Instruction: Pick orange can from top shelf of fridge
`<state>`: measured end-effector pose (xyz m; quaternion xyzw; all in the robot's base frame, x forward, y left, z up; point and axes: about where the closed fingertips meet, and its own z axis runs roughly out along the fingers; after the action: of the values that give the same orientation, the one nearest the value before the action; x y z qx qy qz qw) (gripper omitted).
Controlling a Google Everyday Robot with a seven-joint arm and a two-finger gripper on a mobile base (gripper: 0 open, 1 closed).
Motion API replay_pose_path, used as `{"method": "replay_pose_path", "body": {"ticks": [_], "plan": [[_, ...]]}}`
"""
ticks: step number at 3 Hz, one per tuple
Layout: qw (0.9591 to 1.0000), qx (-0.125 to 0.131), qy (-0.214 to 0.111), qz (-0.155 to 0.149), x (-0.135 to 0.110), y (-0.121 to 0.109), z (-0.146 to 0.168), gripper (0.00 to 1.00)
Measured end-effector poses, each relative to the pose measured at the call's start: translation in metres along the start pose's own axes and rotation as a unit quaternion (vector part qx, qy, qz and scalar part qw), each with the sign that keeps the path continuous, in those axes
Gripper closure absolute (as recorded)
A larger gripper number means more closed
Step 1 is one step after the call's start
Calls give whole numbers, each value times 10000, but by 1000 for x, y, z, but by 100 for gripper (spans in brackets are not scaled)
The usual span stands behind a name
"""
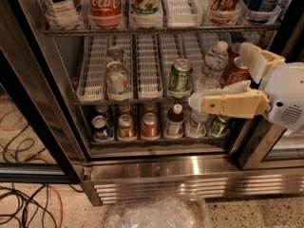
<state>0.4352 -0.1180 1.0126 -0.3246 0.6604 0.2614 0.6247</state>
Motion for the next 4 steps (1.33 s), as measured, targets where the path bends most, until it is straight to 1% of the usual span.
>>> {"method": "replay_pose_path", "body": {"ticks": [1,2,3,4], "plan": [[9991,218,-349,87,-9,9,6,0],[9991,218,-349,87,-9,9,6,0],[9986,416,-319,96,-7,5,8,0],[9967,732,-331,86,-3,-5,3,0]]}}
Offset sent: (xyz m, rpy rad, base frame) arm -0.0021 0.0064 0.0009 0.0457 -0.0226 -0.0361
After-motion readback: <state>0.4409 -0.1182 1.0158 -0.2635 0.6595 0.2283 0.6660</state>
